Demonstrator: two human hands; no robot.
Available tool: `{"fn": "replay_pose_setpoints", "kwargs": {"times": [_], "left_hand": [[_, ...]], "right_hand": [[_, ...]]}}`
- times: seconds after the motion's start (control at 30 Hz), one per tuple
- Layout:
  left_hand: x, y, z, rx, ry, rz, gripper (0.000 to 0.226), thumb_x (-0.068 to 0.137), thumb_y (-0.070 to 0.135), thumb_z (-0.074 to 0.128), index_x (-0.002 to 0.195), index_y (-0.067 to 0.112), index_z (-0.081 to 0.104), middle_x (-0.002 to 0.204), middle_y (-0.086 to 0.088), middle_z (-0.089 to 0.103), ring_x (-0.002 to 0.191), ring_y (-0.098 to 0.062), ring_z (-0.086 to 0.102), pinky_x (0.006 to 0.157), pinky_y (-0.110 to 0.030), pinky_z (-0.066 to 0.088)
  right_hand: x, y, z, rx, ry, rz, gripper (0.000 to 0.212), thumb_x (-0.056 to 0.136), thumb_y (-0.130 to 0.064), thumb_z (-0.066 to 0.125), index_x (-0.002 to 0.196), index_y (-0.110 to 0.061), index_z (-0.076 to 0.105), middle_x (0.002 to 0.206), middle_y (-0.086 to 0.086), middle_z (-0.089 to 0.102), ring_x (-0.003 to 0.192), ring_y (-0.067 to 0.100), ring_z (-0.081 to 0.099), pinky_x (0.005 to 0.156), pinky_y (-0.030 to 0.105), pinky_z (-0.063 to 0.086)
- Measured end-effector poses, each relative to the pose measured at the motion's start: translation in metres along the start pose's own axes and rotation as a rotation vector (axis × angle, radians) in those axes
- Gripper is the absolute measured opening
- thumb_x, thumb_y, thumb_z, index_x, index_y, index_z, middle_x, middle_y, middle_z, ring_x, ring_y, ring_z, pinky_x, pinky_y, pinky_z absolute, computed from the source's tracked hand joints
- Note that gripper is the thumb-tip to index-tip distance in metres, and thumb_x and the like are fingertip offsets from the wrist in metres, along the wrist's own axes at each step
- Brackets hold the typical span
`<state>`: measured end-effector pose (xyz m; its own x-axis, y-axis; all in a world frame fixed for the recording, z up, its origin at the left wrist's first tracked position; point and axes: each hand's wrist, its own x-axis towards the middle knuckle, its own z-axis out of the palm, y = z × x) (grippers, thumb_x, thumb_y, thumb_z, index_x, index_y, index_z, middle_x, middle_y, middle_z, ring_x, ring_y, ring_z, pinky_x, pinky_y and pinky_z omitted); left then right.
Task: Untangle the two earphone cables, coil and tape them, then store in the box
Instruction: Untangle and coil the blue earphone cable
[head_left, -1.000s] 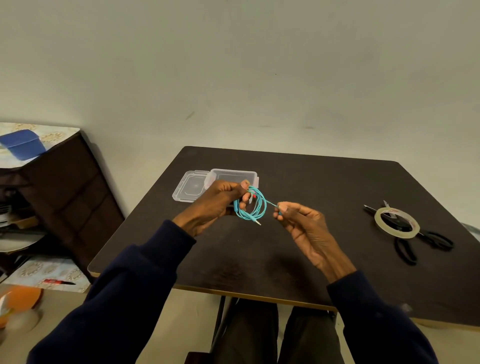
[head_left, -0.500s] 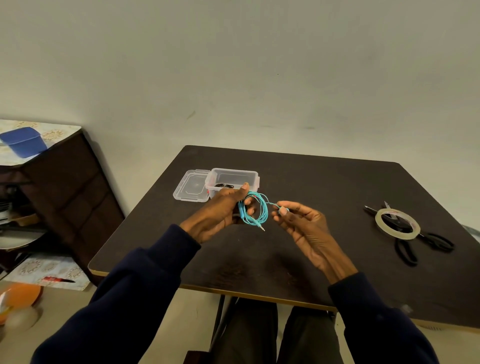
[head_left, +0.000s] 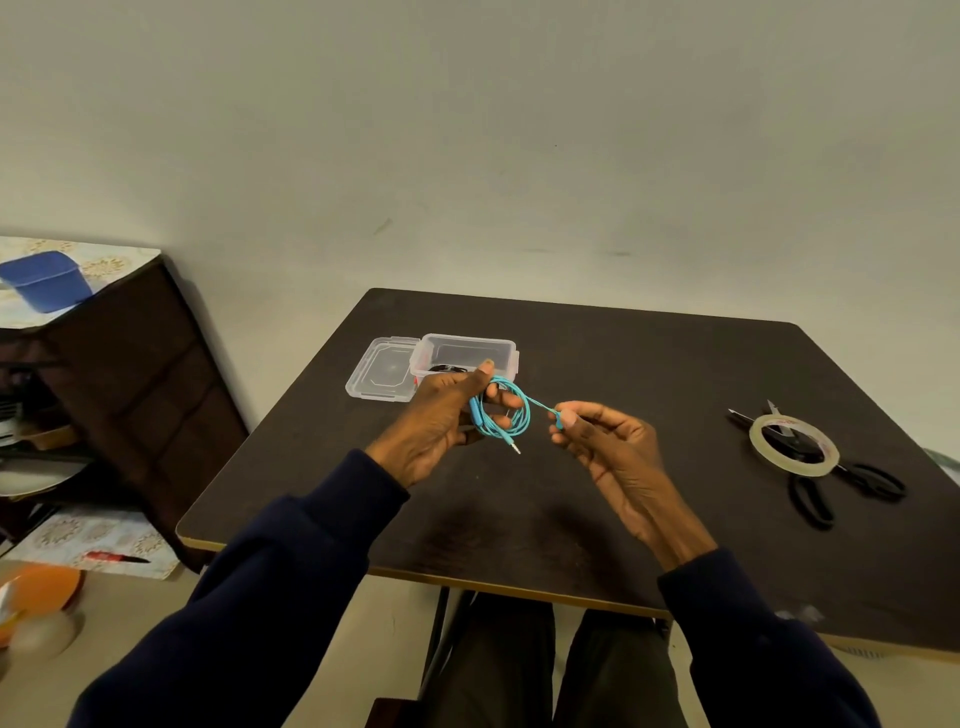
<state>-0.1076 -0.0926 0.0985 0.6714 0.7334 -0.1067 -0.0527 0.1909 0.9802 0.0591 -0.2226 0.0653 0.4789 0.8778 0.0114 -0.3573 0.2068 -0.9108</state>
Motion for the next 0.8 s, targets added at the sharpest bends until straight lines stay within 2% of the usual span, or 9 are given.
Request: {"fn": "replay_pose_setpoints", "kwargs": {"times": [0.13,0.23,0.33,0.4,0.5,0.67,0.8], "left_hand": [[0.001,-0.001,0.001,0.053,0.018,0.031,0.037,0.098,0.042,0.054,0.076,0.016,0.067,0.094,-0.01,0.077,0.085,-0.023,0.073,0.091,-0.042,0.057],[-0.001,-0.001,0.004,0.065,-0.005,0.043,0.038,0.1,0.043,0.051,0.078,0.018,0.068,0.098,-0.01,0.077,0.083,-0.021,0.072,0.082,-0.036,0.057],[-0.002,-0.005,0.008,0.105,0.009,0.061,0.038,0.102,0.043,0.049,0.082,0.018,0.07,0.096,-0.007,0.078,0.084,-0.022,0.074,0.08,-0.035,0.059],[-0.001,-0.007,0.011,0.15,0.049,0.083,0.038,0.102,0.042,0.048,0.086,0.016,0.07,0.092,-0.002,0.078,0.086,-0.021,0.075,0.083,-0.036,0.058],[0.0,-0.008,0.013,0.189,0.092,0.097,0.04,0.102,0.043,0.047,0.089,0.012,0.069,0.091,-0.002,0.078,0.086,-0.02,0.076,0.078,-0.032,0.059],[0.003,-0.01,0.014,0.231,0.134,0.116,0.048,0.101,0.043,0.049,0.1,-0.001,0.069,0.097,-0.01,0.076,0.087,-0.021,0.076,0.075,-0.031,0.061],[0.004,-0.008,0.012,0.24,0.178,0.149,0.046,0.102,0.039,0.049,0.1,-0.003,0.069,0.094,-0.008,0.076,0.08,-0.014,0.075,0.064,-0.022,0.059]], "right_hand": [[-0.002,-0.003,0.0,0.005,0.013,-0.047,0.028,0.074,-0.009,0.075,0.101,-0.001,0.072,0.096,0.016,0.075,0.081,0.021,0.072,0.071,0.025,0.061],[-0.004,-0.003,0.002,-0.06,0.015,-0.114,0.031,0.067,-0.018,0.08,0.096,-0.006,0.076,0.095,0.016,0.076,0.08,0.021,0.072,0.072,0.026,0.061],[-0.007,-0.004,0.008,-0.248,-0.032,-0.24,0.025,0.077,-0.011,0.077,0.101,-0.002,0.075,0.098,0.014,0.076,0.087,0.024,0.073,0.075,0.03,0.061],[-0.01,-0.007,0.015,-0.404,-0.056,-0.337,0.022,0.08,-0.008,0.077,0.101,-0.003,0.075,0.097,0.008,0.078,0.091,0.02,0.075,0.076,0.028,0.06],[-0.009,-0.009,0.024,-0.548,-0.087,-0.429,0.021,0.082,-0.01,0.078,0.102,-0.005,0.076,0.098,0.004,0.078,0.091,0.015,0.075,0.078,0.026,0.06],[-0.004,-0.004,0.029,-0.733,0.048,-0.558,0.024,0.081,-0.026,0.079,0.099,-0.01,0.078,0.096,0.001,0.075,0.084,0.01,0.073,0.072,0.028,0.061],[-0.008,-0.012,0.031,-0.71,0.084,-0.534,0.021,0.082,-0.021,0.079,0.101,-0.012,0.077,0.091,-0.002,0.077,0.076,0.009,0.073,0.063,0.026,0.061]]}}
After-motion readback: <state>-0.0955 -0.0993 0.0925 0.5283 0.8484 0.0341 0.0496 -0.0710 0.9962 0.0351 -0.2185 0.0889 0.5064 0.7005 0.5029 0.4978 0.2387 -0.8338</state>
